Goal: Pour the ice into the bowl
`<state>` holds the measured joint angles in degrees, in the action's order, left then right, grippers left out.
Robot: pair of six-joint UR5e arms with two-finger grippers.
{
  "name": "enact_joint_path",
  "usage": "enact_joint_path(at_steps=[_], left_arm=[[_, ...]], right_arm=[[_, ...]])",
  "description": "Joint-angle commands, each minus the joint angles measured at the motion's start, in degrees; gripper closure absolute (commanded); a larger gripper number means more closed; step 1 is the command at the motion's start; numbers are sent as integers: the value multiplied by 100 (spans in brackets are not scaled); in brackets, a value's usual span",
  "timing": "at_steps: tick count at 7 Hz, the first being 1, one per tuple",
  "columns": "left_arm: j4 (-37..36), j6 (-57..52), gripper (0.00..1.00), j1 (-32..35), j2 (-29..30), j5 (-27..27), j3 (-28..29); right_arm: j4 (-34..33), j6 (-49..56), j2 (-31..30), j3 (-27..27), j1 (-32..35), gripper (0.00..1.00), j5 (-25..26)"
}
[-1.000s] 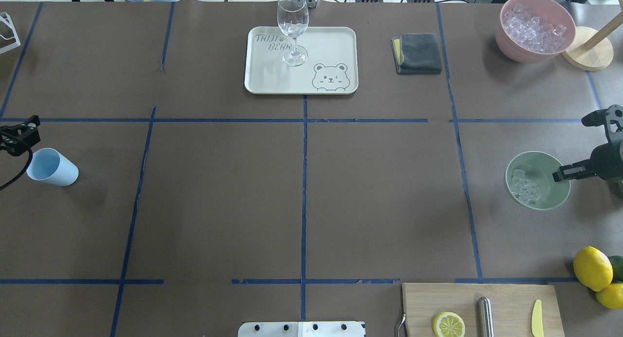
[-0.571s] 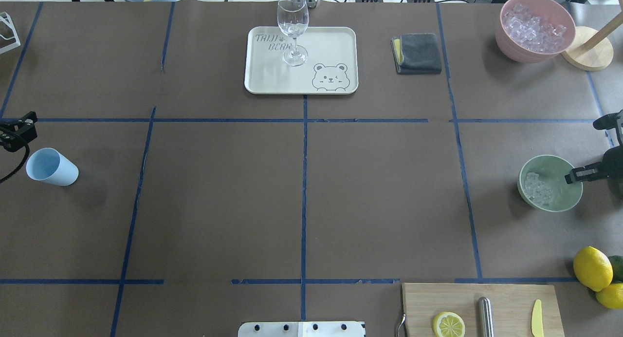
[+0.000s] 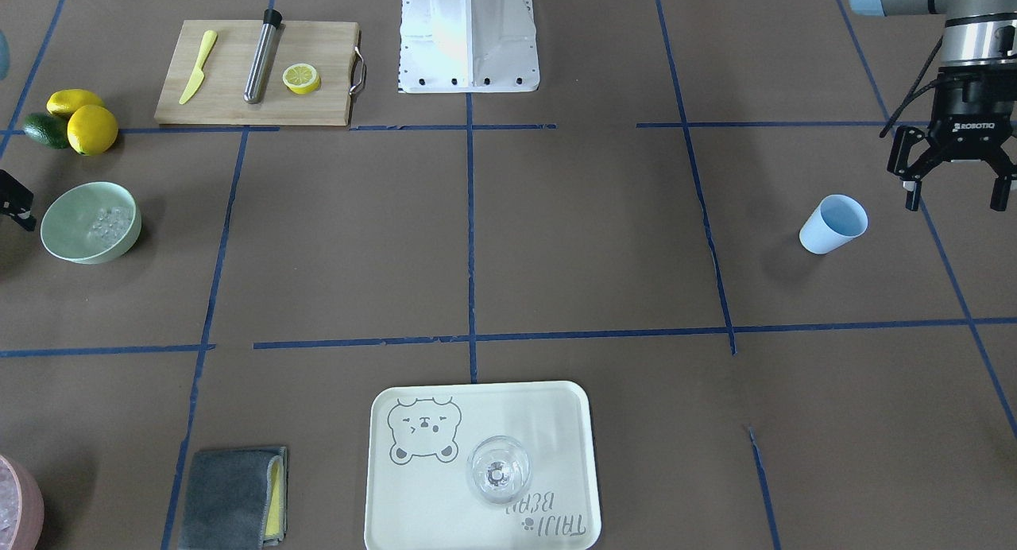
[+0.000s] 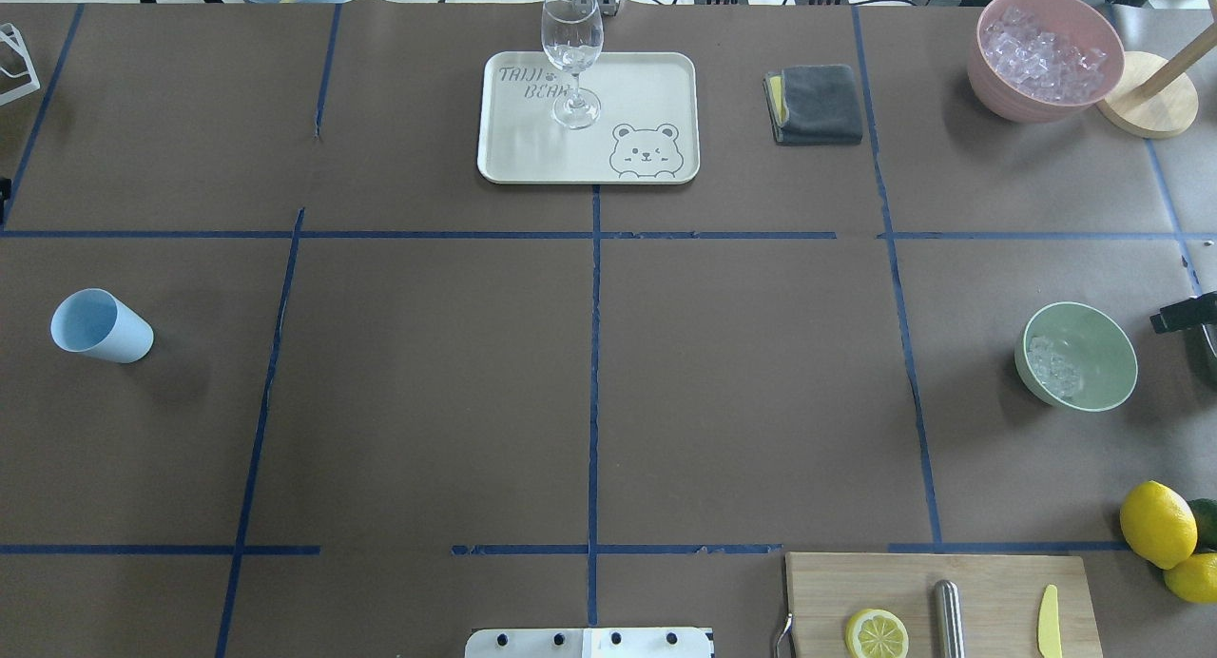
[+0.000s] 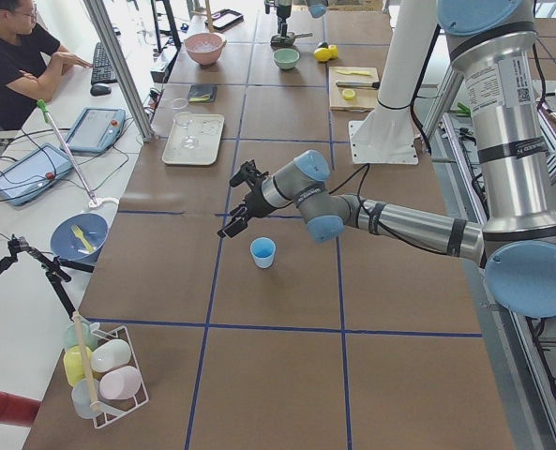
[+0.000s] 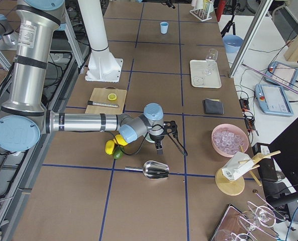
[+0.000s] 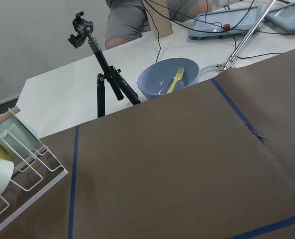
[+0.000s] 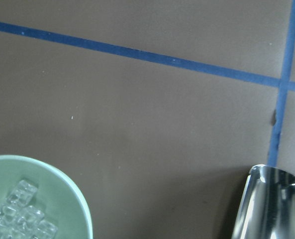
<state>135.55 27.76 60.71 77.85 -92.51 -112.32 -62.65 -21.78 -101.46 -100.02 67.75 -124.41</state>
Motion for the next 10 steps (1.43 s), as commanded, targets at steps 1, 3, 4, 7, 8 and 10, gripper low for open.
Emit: enact_joint_path(at_steps=[1, 3, 4, 7, 8, 10], left_arm=[[-1856, -1670, 0, 1158, 763, -940, 17], [-2971, -2386, 0, 1749, 1022, -1782, 157], [-3113, -2798, 0, 2256, 1005, -2701, 506], [-3264, -3891, 0, 2981, 568, -3712, 1212], [-3229, -3892, 0, 2991, 348, -3739, 1239], [-3350, -3788, 0, 2991, 328, -3748, 1415]], right_arm=[[-2178, 1895, 475, -560, 937, 0, -40], [-3338, 3026, 636, -545, 1869, 0, -1000], [-3524, 3361, 558, -536, 2152, 0, -1111], [-3570, 3392, 477, -414, 2366, 0, -1025], [-3562, 3373, 521, -152, 2340, 0, -1007], [-3151, 3303, 803, 350, 2348, 0, -1024]])
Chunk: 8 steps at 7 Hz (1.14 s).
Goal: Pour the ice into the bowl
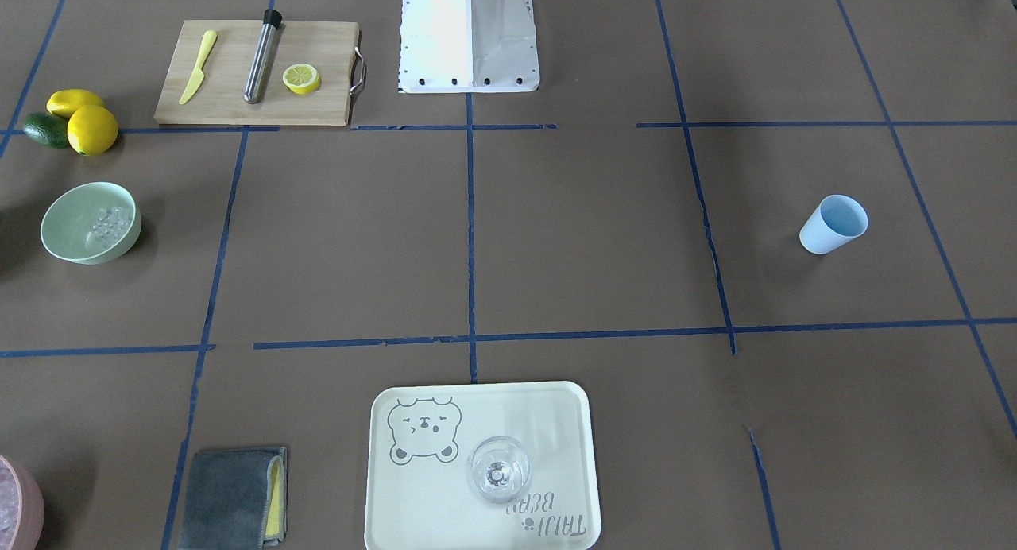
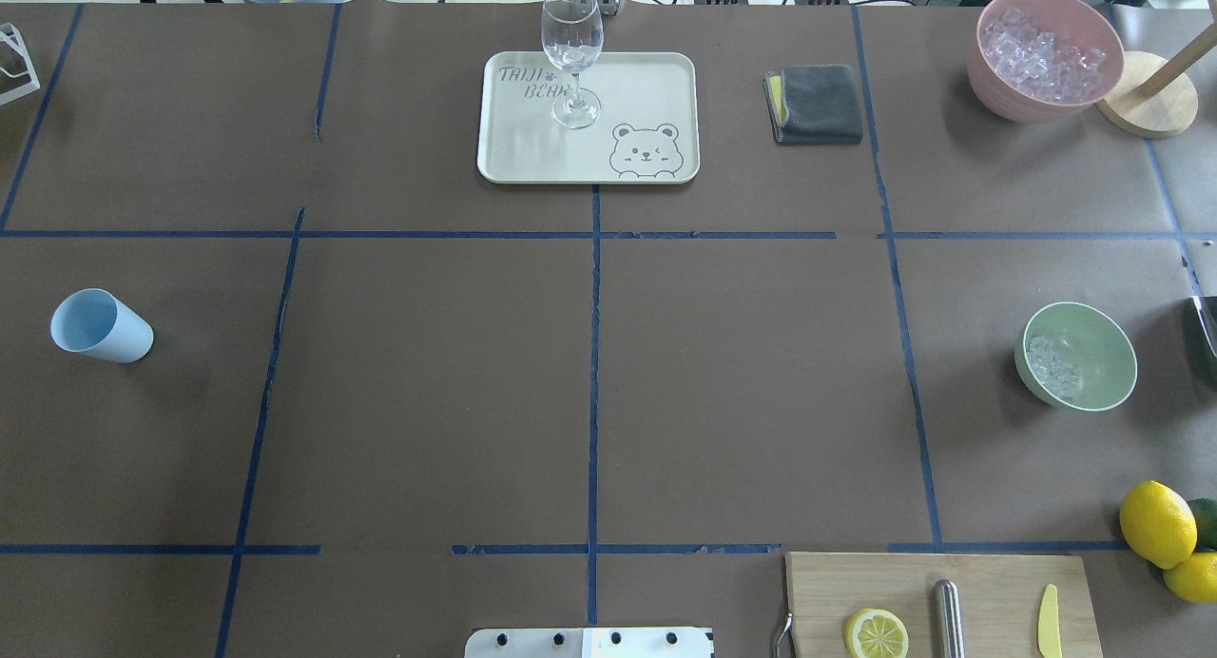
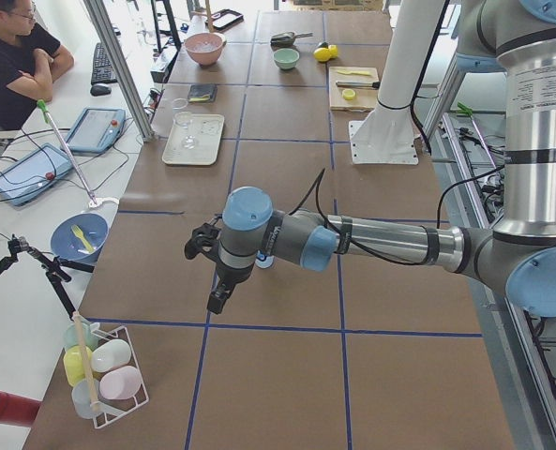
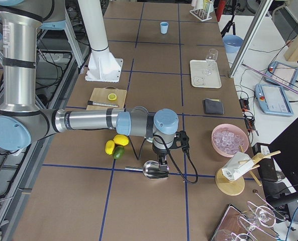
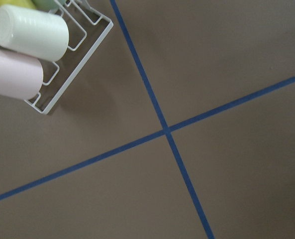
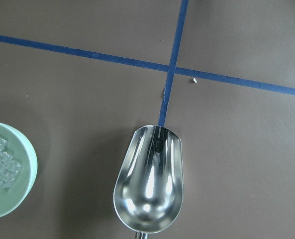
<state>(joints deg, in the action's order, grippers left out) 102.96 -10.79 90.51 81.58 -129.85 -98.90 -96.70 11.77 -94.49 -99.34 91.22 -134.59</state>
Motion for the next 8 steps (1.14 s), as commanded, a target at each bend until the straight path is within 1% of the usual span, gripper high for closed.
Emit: enact_joint_path(at_steps=[1, 2, 3, 8], left_arm=[[-579, 425, 0, -7, 50, -101, 12], [-1028, 603, 0, -15, 173, -267, -58], [-1502, 822, 0, -16, 418, -591, 19], [-1472, 789, 0, -16, 447, -550, -33]], right_arm=[[605, -331, 106, 422, 1, 0, -67], [748, -595, 106, 511, 1, 0, -241], [828, -606, 106, 520, 1, 0, -269], [846, -615, 106, 556, 9, 0, -269]])
